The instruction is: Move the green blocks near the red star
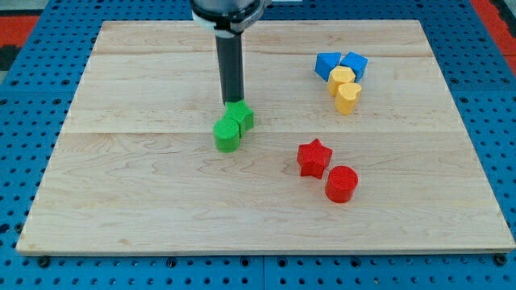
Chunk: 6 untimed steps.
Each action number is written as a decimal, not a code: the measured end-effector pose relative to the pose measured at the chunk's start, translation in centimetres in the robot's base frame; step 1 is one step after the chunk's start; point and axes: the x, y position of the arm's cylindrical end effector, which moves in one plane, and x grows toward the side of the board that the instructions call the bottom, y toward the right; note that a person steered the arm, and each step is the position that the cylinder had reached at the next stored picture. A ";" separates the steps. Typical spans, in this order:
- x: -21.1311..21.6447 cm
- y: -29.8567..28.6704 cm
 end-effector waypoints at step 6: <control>7.9 4.7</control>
